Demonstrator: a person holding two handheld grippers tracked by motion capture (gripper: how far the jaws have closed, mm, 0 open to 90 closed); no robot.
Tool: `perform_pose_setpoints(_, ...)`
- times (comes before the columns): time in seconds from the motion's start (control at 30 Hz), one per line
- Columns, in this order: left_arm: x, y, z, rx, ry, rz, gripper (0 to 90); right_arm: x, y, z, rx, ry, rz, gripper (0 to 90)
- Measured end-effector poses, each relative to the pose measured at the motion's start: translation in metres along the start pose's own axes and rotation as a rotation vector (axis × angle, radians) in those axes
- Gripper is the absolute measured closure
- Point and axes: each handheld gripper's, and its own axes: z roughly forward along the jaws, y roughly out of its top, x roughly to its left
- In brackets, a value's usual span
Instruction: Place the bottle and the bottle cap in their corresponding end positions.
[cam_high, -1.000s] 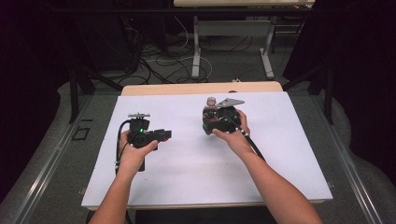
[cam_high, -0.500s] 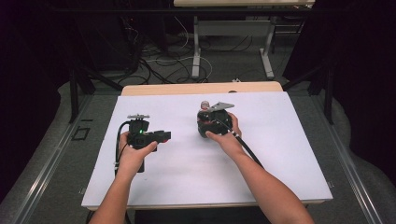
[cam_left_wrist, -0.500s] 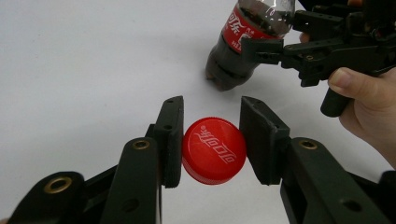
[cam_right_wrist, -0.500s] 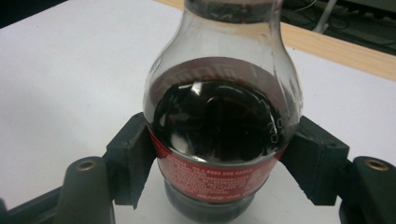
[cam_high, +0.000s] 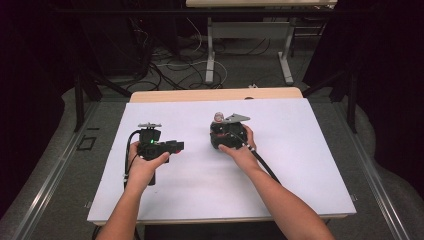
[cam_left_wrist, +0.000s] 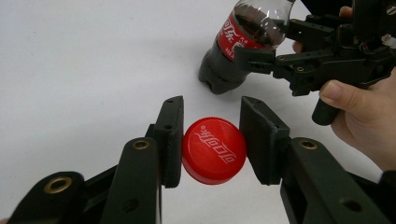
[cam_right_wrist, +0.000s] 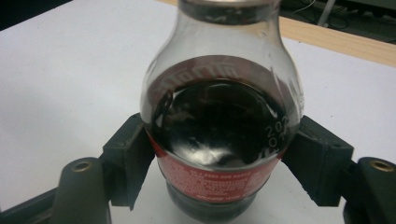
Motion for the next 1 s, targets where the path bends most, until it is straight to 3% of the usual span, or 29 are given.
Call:
perform_pose_setpoints(0.23, -0.002, -0.002, 0.005, 0.013, 0.001, 0.000, 61.5, -0.003, -0.005, -0.002, 0.070, 0.018, 0.020, 21.5)
perform_pose_setpoints(0.4, -0.003, -0.003, 0.008, 0.012, 0.006, 0.007, 61.5, -0.004, -0.010, -0.009, 0.097, 0.064, 0.030, 15.4)
perform_pose_setpoints(0.6, -0.005, -0.004, 0.017, 0.042, 0.009, 0.019, 61.5, -0.005, -0.016, -0.024, 0.163, 0.026, -0.024, 14.3)
perform_pose_setpoints(0.77, -0.008, -0.007, 0.025, 0.047, 0.016, 0.028, 61.5, -0.008, -0.024, -0.038, 0.172, -0.010, -0.061, 9.0)
perform_pose_setpoints(1.0, -0.018, -0.012, 0.041, 0.079, 0.012, 0.060, 61.5, -0.021, -0.040, -0.062, 0.199, -0.009, -0.029, 0.1)
